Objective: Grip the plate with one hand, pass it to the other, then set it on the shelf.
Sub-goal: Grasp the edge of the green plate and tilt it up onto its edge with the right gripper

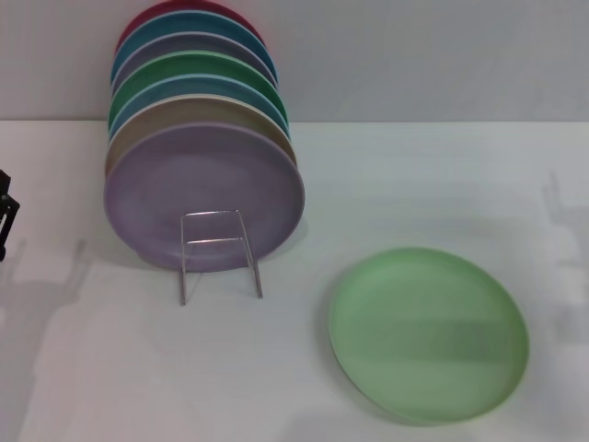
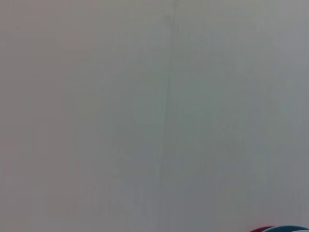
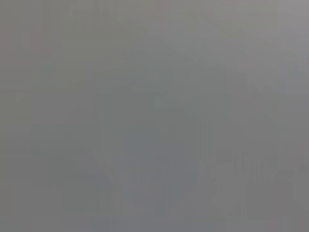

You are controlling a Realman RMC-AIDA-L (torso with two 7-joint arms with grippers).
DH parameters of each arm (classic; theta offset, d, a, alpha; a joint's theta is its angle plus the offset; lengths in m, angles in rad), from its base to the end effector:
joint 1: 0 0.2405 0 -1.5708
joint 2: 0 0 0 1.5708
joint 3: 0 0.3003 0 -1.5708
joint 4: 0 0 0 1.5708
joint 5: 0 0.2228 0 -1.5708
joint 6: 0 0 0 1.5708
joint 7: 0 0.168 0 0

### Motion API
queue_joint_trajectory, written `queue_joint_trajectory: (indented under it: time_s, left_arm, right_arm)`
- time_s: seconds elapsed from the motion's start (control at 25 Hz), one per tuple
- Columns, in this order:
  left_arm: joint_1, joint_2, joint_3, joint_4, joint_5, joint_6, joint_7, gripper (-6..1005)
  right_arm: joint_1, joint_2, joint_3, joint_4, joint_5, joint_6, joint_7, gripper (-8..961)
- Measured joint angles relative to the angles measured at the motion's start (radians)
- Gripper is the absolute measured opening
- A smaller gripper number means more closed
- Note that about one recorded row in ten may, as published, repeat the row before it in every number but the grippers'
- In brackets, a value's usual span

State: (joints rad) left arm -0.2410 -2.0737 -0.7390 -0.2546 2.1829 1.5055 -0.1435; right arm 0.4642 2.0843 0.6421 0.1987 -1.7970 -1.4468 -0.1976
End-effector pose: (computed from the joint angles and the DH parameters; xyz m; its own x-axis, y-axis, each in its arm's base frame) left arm -0.3693 0.3007 -0.0191 0.6121 -0.2738 0.7418 0.7518 -0.0894 -0.6533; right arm 0.3461 0.3755 0.0049 0.7973 0.3180 -0.5130 -0.5753 0.1434 -0.8053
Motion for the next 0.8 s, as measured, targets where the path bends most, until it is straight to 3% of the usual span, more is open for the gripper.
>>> queue_joint_trajectory:
  time_s: [0.04,0.24,0.48,0.8]
  left_arm:
    - [-0.003,0.000,0.001,0.003,0.000,-0.002,0.000,810]
    - [-0.009,0.001,0.003,0.007,0.000,-0.005,0.001,809]
    - [-0.007,0.001,0.004,0.008,0.000,-0.005,0.001,807]
    - [-0.003,0.003,0.004,0.008,0.000,-0.007,0.001,805]
  right_arm:
    - [-0.006,0.003,0.004,0.018,0.003,-0.005,-0.138,657]
    - [-0.023,0.003,0.015,0.077,0.005,-0.008,-0.333,657]
    - [-0.038,-0.001,0.017,0.177,0.006,0.061,-0.334,657]
    - [-0.106,-0.019,0.140,0.523,0.001,0.338,-0.354,656]
